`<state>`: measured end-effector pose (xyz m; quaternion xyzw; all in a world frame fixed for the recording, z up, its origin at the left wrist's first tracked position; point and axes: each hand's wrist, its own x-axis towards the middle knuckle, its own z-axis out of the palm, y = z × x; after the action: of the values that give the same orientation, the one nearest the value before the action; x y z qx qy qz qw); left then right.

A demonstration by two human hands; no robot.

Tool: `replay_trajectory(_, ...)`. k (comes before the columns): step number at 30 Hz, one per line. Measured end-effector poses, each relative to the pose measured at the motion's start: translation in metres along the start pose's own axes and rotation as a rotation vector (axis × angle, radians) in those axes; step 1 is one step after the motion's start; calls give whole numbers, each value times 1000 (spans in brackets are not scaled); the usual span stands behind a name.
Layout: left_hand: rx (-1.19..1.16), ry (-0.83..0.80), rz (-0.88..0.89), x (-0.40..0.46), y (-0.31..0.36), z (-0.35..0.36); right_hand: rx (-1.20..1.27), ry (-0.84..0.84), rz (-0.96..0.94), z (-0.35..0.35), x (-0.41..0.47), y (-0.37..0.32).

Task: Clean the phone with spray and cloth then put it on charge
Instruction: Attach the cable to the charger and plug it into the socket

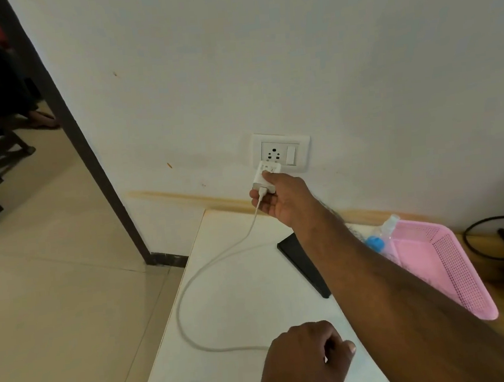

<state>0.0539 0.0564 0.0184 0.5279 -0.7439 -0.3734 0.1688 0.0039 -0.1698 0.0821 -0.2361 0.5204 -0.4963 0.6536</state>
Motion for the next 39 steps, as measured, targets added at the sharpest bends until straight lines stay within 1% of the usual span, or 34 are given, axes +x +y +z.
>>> replay_trajectory(11, -25, -17, -21, 3, -1, 0, -34, 58, -41, -5, 11, -3)
replay_trajectory(14, -25, 16, -53, 4, -4, -2, -49, 62, -47, -7, 12, -4)
replay_trajectory(17, -7, 151, -88, 9, -13, -8, -72, 70, -56, -8, 12, -4)
replay_trajectory(21, 72, 446, -133, 20, -29, -21, -101, 81, -64, -7, 12, -5)
replay_trajectory(22, 80, 494, -143, 21, -31, -24, -101, 90, -66, -7, 12, -5)
replay_trajectory(24, 121, 541, -159, 23, -33, -26, -93, 107, -71, -6, 13, -5)
replay_trajectory(29, 192, 520, -172, 25, -40, -27, -77, 127, -73, -7, 14, -6)
replay_trajectory(33, 380, 493, -167, 27, -40, -27, -70, 137, -70, -7, 17, -8)
replay_trajectory(39, 411, 517, -149, 29, -40, -27, -76, 152, -85, -6, 21, -10)
